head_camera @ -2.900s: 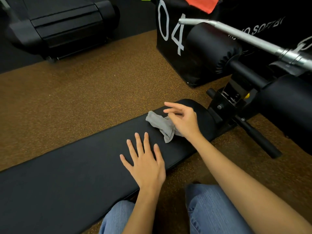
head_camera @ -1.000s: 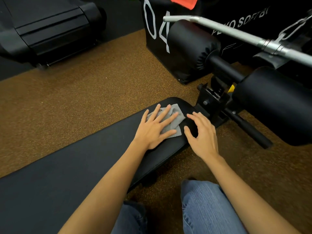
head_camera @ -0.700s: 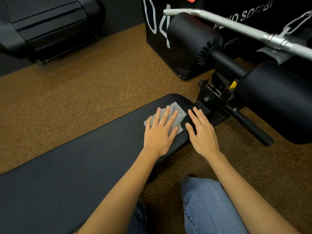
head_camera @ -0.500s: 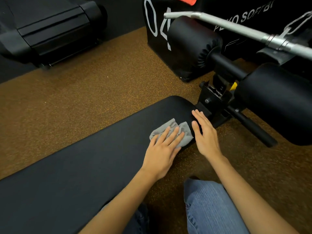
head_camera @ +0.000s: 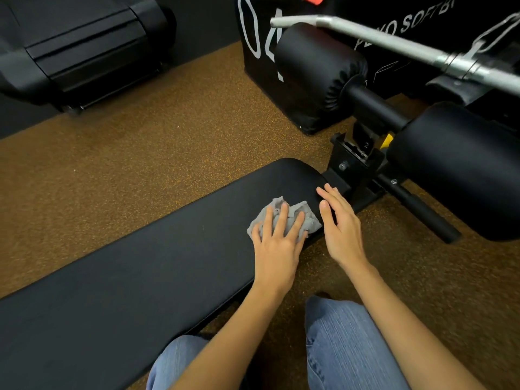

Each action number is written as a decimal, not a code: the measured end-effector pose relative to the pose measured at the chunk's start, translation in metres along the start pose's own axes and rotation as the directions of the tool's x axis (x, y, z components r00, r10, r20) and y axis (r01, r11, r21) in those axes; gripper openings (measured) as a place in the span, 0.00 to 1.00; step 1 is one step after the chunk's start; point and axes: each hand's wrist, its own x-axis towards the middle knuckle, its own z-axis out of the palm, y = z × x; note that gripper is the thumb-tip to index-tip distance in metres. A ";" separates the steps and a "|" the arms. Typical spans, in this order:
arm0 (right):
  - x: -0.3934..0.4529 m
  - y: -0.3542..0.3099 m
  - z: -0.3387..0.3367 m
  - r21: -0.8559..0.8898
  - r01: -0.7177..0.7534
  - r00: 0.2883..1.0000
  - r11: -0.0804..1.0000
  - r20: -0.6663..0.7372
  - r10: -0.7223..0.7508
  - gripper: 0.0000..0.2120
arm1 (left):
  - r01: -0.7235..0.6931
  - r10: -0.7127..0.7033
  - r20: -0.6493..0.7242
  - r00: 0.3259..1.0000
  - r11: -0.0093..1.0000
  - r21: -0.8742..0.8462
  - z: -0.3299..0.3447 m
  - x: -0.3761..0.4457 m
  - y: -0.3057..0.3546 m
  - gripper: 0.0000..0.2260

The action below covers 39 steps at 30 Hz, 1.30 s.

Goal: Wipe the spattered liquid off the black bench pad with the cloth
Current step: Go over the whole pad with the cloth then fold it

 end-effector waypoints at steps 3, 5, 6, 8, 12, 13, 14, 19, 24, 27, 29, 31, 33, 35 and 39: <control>0.000 -0.001 0.000 0.062 -0.020 1.000 0.998 -0.014 0.021 0.19 | -0.094 0.104 0.048 0.993 0.980 -0.175 0.002 0.017 -0.009 0.18; 0.000 0.000 0.000 0.084 -0.029 0.999 0.996 -0.018 0.031 0.19 | -0.144 0.158 0.055 0.986 0.966 -0.213 0.004 0.038 -0.016 0.19; 0.000 0.000 0.000 0.093 -0.032 0.999 0.995 -0.019 0.034 0.19 | -0.165 0.180 0.051 0.982 0.964 -0.211 0.006 0.052 -0.020 0.19; 0.000 0.001 0.001 0.117 -0.040 0.999 0.992 -0.020 0.043 0.20 | -0.191 0.204 0.051 0.978 0.964 -0.183 0.007 0.087 -0.028 0.18; 0.000 0.001 0.002 0.138 -0.054 0.998 0.989 -0.029 0.058 0.19 | -0.057 0.069 0.073 0.995 0.987 -0.153 0.004 0.151 -0.041 0.16; 0.000 0.000 0.001 0.144 -0.053 0.998 0.988 -0.029 0.058 0.19 | -0.031 0.044 0.075 0.996 0.986 -0.164 0.003 0.154 -0.040 0.16; -0.001 0.000 0.001 0.156 -0.054 0.998 0.986 -0.026 0.058 0.19 | -0.034 0.049 0.080 0.996 0.982 -0.184 0.002 0.149 -0.037 0.16; -0.003 0.002 -0.001 0.263 -0.057 0.996 0.963 -0.051 0.073 0.22 | -0.324 0.348 0.090 0.933 0.923 -0.209 -0.001 0.045 -0.014 0.18; -0.001 0.001 0.000 0.165 -0.028 0.974 0.986 -0.216 0.064 0.23 | -0.349 0.365 0.142 0.920 0.929 -0.124 0.001 0.078 -0.012 0.19; -0.003 -0.001 0.000 -0.047 0.024 0.988 0.999 -0.153 -0.031 0.22 | -0.250 0.254 0.137 0.957 0.967 -0.050 0.001 0.126 -0.016 0.19; -0.004 -0.002 0.003 -0.224 0.097 0.995 0.970 -0.011 -0.102 0.22 | -0.123 0.124 0.102 0.987 0.992 -0.016 0.002 0.138 -0.027 0.19; -0.005 -0.003 0.007 -0.363 0.200 0.978 0.910 0.128 -0.164 0.22 | -0.023 0.025 0.057 0.998 0.999 -0.039 0.000 0.129 -0.033 0.19; -0.006 -0.003 0.008 -0.420 0.264 0.960 0.868 0.199 -0.196 0.22 | 0.001 0.001 0.032 0.999 0.998 -0.059 -0.001 0.098 -0.032 0.19; -0.006 -0.003 0.008 -0.447 0.286 0.954 0.848 0.221 -0.205 0.22 | -0.003 0.005 0.030 1.000 0.999 -0.052 -0.004 0.051 -0.028 0.20; -0.007 -0.009 0.008 -0.563 0.289 0.952 0.774 0.253 -0.172 0.24 | -0.033 0.031 0.083 0.996 0.999 0.025 -0.015 -0.010 -0.038 0.22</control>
